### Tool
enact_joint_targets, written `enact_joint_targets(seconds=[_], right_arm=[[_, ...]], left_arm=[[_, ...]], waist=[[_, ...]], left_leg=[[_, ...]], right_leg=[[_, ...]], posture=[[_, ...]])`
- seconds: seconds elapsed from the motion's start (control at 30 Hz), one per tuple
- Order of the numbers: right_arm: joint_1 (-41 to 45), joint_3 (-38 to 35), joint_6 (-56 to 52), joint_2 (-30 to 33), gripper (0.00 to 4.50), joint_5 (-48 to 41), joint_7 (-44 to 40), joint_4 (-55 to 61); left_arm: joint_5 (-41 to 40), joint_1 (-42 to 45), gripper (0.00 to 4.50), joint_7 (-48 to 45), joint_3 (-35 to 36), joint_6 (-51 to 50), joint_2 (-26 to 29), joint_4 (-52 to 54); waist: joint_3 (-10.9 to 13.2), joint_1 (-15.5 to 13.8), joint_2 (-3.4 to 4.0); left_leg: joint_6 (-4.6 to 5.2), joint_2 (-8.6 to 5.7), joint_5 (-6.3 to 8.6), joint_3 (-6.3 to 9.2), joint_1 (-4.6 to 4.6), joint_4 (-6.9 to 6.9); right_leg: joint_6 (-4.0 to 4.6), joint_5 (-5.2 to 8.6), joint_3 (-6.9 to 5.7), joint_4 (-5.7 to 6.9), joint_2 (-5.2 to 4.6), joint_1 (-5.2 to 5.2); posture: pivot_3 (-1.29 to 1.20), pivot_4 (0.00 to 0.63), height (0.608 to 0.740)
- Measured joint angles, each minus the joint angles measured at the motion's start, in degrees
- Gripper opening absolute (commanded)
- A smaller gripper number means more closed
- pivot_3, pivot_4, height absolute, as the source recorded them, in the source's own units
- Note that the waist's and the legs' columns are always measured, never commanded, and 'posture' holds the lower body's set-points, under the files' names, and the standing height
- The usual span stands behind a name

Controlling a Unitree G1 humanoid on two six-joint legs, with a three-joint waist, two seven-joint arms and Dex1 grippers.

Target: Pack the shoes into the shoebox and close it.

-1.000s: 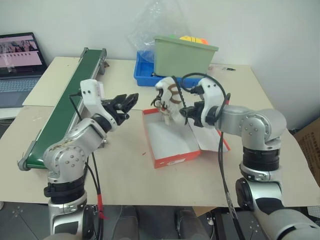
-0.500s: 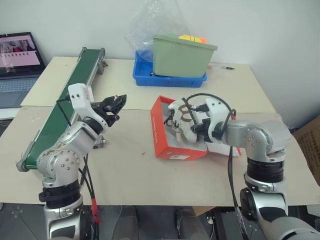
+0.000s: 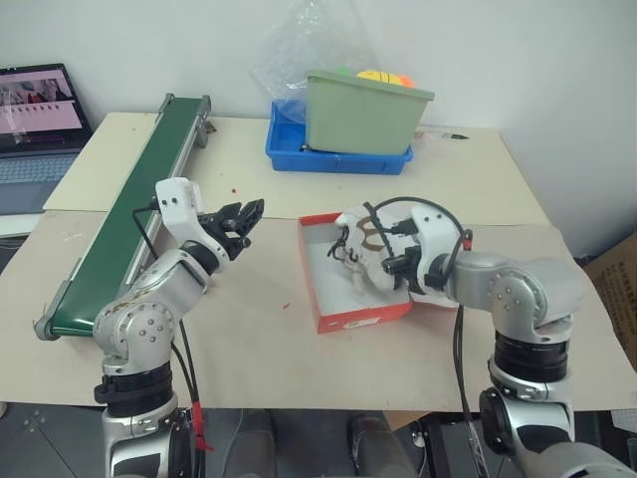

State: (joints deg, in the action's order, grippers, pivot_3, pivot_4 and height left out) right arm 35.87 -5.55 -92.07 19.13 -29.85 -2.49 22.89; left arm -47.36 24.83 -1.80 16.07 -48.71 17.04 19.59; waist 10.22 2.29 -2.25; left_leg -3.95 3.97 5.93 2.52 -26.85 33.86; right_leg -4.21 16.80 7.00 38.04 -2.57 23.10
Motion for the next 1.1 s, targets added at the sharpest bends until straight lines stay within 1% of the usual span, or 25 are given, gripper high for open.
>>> enact_joint_targets(seconds=[0.13, 0.2, 0.23, 0.3, 0.33, 0.37, 0.43, 0.5, 0.63, 0.7, 0.83, 0.9, 0.97, 1.0, 1.07, 1.1], right_arm=[[-2.4, 0.2, 0.0, 0.0, 0.33, -1.0, 1.1, 1.7], [-3.2, 0.2, 0.0, 0.0, 1.29, -1.8, 1.8, 2.2], [-3.2, 0.3, 0.0, -0.1, 1.54, -2.1, 2.0, 2.3], [-3.2, 0.3, 0.0, -0.1, 2.27, -2.8, 2.5, 2.5], [-3.2, 0.3, 0.0, -0.1, 2.50, -3.0, 2.7, 2.6], [-3.1, 0.3, 0.0, -0.1, 2.94, -3.1, 2.7, 2.6], [-2.8, 0.3, 0.0, -0.1, 3.54, -3.2, 2.9, 2.5], [-0.9, 0.3, 0.0, 0.2, 4.27, -3.2, 3.2, 2.2], [4.6, 0.2, 0.0, 2.2, 4.27, -3.8, 3.5, 1.9], [8.8, -0.3, 0.0, 2.5, 4.27, -6.9, 2.7, 1.3], [15.5, -4.5, 0.0, 1.7, 4.27, -14.1, 0.7, -1.3], [19.2, -5.6, 0.0, 2.7, 4.27, -18.2, -3.1, -2.8], [22.7, -6.9, 0.1, 4.1, 4.27, -20.4, -7.7, -4.2], [23.1, -6.9, 0.1, 4.6, 4.27, -20.8, -8.7, -4.3], [22.8, -5.1, 2.4, 7.5, 4.27, -21.0, -13.4, -4.6], [21.6, -2.7, 5.9, 10.2, 4.27, -20.4, -17.5, -5.1]], left_arm=[[0.0, 0.0, 2.66, 0.0, -0.1, -0.2, -0.3, 0.0], [0.0, -0.1, 2.76, 0.0, -0.2, -0.3, -0.3, 0.0], [0.0, -0.1, 2.76, 0.0, -0.2, -0.3, -0.3, 0.0], [0.0, 0.0, 2.76, 0.1, -0.3, -0.3, -0.3, 0.0], [0.0, 0.0, 2.76, 0.2, -0.3, -0.4, -0.3, 0.0], [0.0, -0.1, 2.76, 0.4, -0.3, -0.4, -0.3, 0.0], [0.0, -0.1, 2.76, 0.6, -0.3, -0.4, -0.4, 0.0], [0.0, -0.1, 2.76, 0.7, -0.3, -0.4, -0.7, 0.0], [0.2, -0.1, 2.76, 0.4, -0.8, -0.2, -1.0, 0.0], [1.4, 0.0, 2.76, -0.2, -0.8, 0.6, -0.8, -0.5], [4.0, 0.1, 2.76, -1.1, -0.9, 2.6, 0.3, -1.9], [5.9, 0.0, 2.76, -1.2, -0.8, 3.6, 1.8, -2.0], [7.7, -0.5, 2.76, -1.2, -0.5, 4.8, 3.2, -1.7], [8.0, -0.8, 2.76, -1.2, -0.3, 4.9, 3.5, -1.5], [9.2, -2.1, 2.76, -1.0, 0.7, 5.1, 4.6, -0.8], [10.2, -3.4, 2.76, -0.7, 1.1, 5.2, 5.6, 0.2]], waist=[[0.0, 0.0, 0.00], [0.0, 0.0, 0.00], [0.0, 0.0, 0.00], [0.0, 0.1, -0.01], [0.0, 0.1, -0.01], [0.0, 0.1, -0.01], [0.0, 0.1, -0.01], [0.0, 0.1, 0.00], [0.0, 0.1, -0.01], [0.0, 0.2, 0.00], [0.0, 0.3, 0.00], [0.0, 0.3, 0.00], [0.0, 0.1, 0.00], [0.0, 0.0, 0.00], [0.0, 0.0, 0.00], [0.0, 0.1, -0.01]], left_leg=[[0.00, 0.00, 0.00, 0.00, 0.00, 0.00], [0.00, 0.00, 0.00, 0.01, 0.00, 0.00], [0.00, 0.00, 0.00, 0.01, 0.01, 0.01], [0.00, 0.00, 0.00, 0.01, 0.02, 0.01], [0.00, 0.00, 0.00, 0.01, 0.02, 0.01], [0.00, 0.00, 0.00, 0.01, 0.02, 0.01], [0.00, 0.00, 0.00, 0.01, 0.01, 0.01], [0.00, 0.00, 0.00, 0.01, 0.01, 0.02], [0.01, 0.00, 0.00, 0.01, 0.01, 0.02], [0.01, 0.00, 0.00, 0.01, 0.01, 0.01], [0.01, 0.00, -0.01, 0.01, 0.01, 0.01], [0.01, 0.00, -0.01, 0.01, -0.01, 0.00], [0.01, 0.01, -0.01, 0.01, 0.00, -0.02], [0.01, 0.01, -0.01, 0.01, 0.00, -0.01], [0.01, 0.00, 0.00, 0.00, -0.01, 0.00], [0.01, 0.01, 0.00, 0.01, -0.01, 0.01]], right_leg=[[0.00, 0.00, 0.00, 0.00, 0.00, -0.01], [0.00, 0.00, 0.00, 0.00, 0.00, -0.01], [0.00, 0.00, 0.00, 0.01, 0.00, -0.01], [0.00, 0.00, -0.01, 0.01, 0.00, -0.02], [0.00, 0.00, 0.00, 0.01, 0.00, -0.02], [0.00, 0.00, 0.00, 0.01, 0.00, -0.02], [0.00, 0.00, 0.00, 0.01, 0.00, -0.02], [0.00, 0.00, 0.00, 0.02, 0.00, -0.01], [0.00, 0.00, -0.01, 0.01, 0.01, -0.02], [0.00, 0.00, 0.01, 0.01, 0.01, 0.00], [0.01, -0.01, 0.00, 0.02, 0.01, -0.01], [0.01, -0.01, 0.00, 0.00, 0.00, 0.00], [0.00, 0.00, -0.02, -0.03, 0.00, -0.01], [0.00, 0.00, -0.03, -0.03, 0.00, -0.03], [0.00, 0.00, -0.02, -0.05, -0.01, -0.02], [0.00, 0.00, -0.03, -0.04, -0.01, -0.03]], posture=[[0.00, 0.150, 0.740], [0.00, 0.150, 0.740], [0.00, 0.150, 0.740], [0.00, 0.150, 0.740], [0.00, 0.150, 0.740], [0.00, 0.150, 0.740], [0.00, 0.150, 0.740], [0.00, 0.150, 0.740], [0.00, 0.150, 0.740], [0.00, 0.150, 0.740], [0.00, 0.150, 0.740], [0.00, 0.150, 0.740], [0.00, 0.150, 0.740], [0.00, 0.150, 0.740], [0.00, 0.150, 0.740], [0.00, 0.150, 0.740]])
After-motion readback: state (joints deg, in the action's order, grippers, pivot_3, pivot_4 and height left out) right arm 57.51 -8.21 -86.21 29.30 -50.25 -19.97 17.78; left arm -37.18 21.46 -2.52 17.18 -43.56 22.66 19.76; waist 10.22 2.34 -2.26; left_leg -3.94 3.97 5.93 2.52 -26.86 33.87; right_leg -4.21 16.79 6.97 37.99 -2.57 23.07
